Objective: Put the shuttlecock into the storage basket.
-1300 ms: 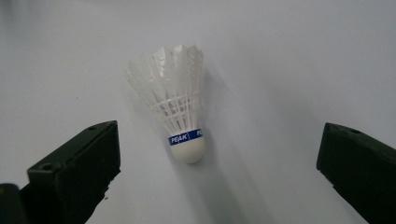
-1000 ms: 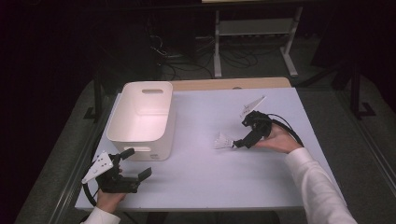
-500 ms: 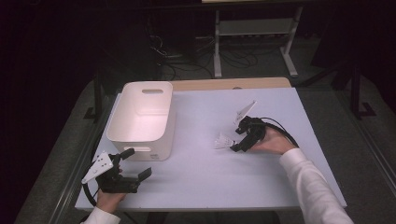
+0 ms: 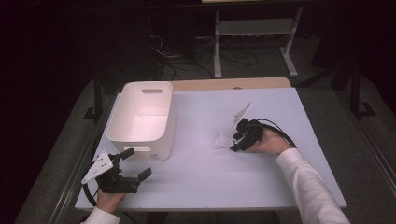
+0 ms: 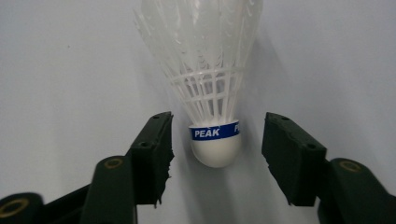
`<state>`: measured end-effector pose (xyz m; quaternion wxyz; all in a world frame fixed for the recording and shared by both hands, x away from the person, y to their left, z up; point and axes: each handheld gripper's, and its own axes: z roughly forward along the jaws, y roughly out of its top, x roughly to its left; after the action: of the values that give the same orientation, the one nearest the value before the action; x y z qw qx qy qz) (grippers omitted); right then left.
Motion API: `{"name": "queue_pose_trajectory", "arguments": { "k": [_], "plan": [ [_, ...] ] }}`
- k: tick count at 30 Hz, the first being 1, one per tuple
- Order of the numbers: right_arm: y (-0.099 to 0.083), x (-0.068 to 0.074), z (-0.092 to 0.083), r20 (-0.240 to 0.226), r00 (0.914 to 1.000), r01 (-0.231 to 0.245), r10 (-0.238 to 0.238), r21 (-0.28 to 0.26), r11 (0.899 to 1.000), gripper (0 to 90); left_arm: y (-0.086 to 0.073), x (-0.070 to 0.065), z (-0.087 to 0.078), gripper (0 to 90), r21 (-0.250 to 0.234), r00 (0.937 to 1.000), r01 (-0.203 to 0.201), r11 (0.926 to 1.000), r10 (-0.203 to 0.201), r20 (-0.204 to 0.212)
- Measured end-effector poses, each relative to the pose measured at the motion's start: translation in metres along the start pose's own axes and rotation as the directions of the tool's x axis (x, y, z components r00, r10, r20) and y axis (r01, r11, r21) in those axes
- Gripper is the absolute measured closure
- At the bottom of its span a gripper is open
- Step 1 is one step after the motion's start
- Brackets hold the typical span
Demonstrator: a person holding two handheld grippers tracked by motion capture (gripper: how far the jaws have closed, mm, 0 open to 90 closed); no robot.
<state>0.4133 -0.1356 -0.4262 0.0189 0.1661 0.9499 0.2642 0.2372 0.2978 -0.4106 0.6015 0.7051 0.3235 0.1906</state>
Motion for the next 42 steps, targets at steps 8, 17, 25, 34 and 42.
{"name": "queue_pose_trajectory", "arguments": {
  "k": [8, 17, 25, 34, 42],
  "plan": [
    [0.0, 0.001, 0.001, -0.002, 0.9999, 0.014, -0.014, 0.005, 1.0, 61.9, 0.0, -0.001, 0.0, 0.0, -0.001, 1.0, 0.006, 1.0, -0.006, 0.001],
    [0.003, 0.004, -0.007, 0.019, 0.9996, 0.019, -0.019, -0.013, 1.0, 62.7, 0.0, -0.001, 0.001, 0.0, 0.0, 1.0, 0.008, 1.0, -0.008, 0.0],
    [0.005, 0.006, -0.02, 0.007, 1.0, -0.001, 0.002, -0.055, 0.999, 62.8, 0.0, -0.001, 0.001, 0.0, 0.001, 1.0, 0.005, 1.0, -0.005, 0.0],
    [0.016, 0.006, -0.038, -0.031, 0.9995, -0.011, 0.008, -0.095, 0.995, 62.8, 0.0, -0.001, 0.001, 0.0, 0.002, 1.0, 0.009, 1.0, -0.009, 0.001],
    [0.027, 0.007, -0.047, -0.043, 0.9991, -0.004, -0.001, -0.11, 0.994, 62.9, 0.0, -0.001, 0.001, 0.0, 0.002, 1.0, 0.007, 1.0, -0.007, 0.002]
  ]
}}
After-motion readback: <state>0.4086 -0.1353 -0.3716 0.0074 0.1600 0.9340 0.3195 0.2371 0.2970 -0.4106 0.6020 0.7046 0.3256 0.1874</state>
